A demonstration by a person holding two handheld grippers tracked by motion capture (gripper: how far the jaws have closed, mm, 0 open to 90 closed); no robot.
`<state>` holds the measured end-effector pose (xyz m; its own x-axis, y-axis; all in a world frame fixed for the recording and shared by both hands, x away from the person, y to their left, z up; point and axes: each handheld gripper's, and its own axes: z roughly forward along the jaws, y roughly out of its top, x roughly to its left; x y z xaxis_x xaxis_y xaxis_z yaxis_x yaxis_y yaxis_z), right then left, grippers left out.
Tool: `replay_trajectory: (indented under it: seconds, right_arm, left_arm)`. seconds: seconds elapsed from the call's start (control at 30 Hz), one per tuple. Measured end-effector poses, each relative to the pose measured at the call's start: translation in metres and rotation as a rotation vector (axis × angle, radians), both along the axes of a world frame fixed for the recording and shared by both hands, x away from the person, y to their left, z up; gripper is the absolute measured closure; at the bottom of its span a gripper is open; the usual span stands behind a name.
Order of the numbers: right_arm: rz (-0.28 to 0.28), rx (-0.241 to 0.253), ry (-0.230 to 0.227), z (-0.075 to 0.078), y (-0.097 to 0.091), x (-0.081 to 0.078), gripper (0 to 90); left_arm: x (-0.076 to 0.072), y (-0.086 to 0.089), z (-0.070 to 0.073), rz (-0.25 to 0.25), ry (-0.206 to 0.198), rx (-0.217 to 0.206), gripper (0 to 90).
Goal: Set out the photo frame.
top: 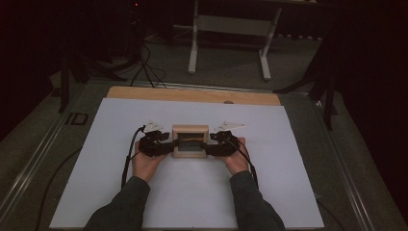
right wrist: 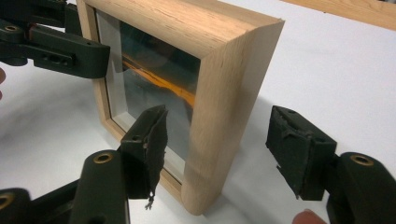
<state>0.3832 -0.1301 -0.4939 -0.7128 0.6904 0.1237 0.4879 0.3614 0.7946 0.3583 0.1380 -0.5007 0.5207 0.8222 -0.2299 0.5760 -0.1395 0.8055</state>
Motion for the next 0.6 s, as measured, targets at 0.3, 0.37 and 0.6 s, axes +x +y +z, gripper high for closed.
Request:
replay_trajectory:
  seconds: [0.3,0.37,0.6]
  right_arm:
    - [0.014,-0.016,-0.011,0.004,-0.002,-0.005,34.2]
    - [0.019,-0.022,-0.014,0.004,-0.002,-0.006,33.6]
    - [0.028,-0.036,-0.027,0.006,-0.005,-0.011,32.9]
  left_arm:
    - [-0.009,0.011,-0.001,0.000,0.005,0.004,41.4]
    - [-0.012,0.014,-0.001,0.003,0.002,0.011,41.8]
    - [-0.023,0.027,0.001,0.011,-0.018,0.014,41.7]
